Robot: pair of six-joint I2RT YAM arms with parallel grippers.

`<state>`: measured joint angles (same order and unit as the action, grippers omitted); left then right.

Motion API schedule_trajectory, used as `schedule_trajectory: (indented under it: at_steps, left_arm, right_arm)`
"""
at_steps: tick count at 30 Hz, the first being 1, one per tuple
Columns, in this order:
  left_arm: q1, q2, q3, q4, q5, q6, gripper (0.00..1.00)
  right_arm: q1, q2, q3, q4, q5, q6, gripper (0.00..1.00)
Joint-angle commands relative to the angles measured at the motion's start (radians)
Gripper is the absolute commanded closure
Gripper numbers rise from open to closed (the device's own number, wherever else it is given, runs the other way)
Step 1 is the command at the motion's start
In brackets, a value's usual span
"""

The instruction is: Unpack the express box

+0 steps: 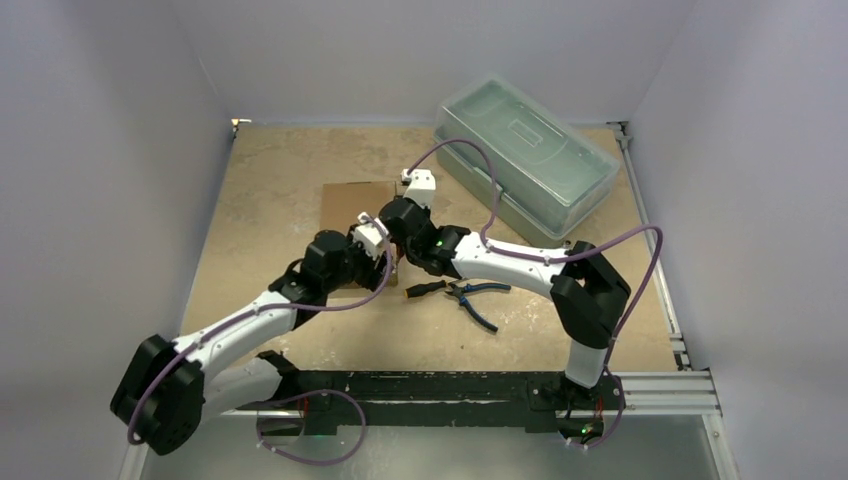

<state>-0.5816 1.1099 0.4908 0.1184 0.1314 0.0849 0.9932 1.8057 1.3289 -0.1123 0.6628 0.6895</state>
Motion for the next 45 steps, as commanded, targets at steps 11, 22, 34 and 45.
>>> schedule_trajectory:
  at_steps: [11, 22, 34, 45]
  left_arm:
    - [0.008, -0.338, -0.044, -0.348, -0.276, -1.057, 0.49]
    - [0.008, -0.423, -0.229, -0.28, -0.241, -1.902, 0.5]
    - [0.007, -0.19, -0.295, 0.142, -0.382, -1.865, 0.5]
    - [0.008, -0.118, -0.371, 0.298, -0.441, -1.902, 0.65]
  right_arm:
    - [-0.004, 0.016, 0.007, 0.071, 0.019, -0.063, 1.0]
    - [0.005, 0.02, -0.007, 0.083, 0.066, -0.083, 1.0]
    - [0.048, 0.028, 0.029, 0.01, 0.129, -0.069, 1.0]
    - [0.117, -0.007, 0.05, -0.03, 0.204, -0.103, 1.0]
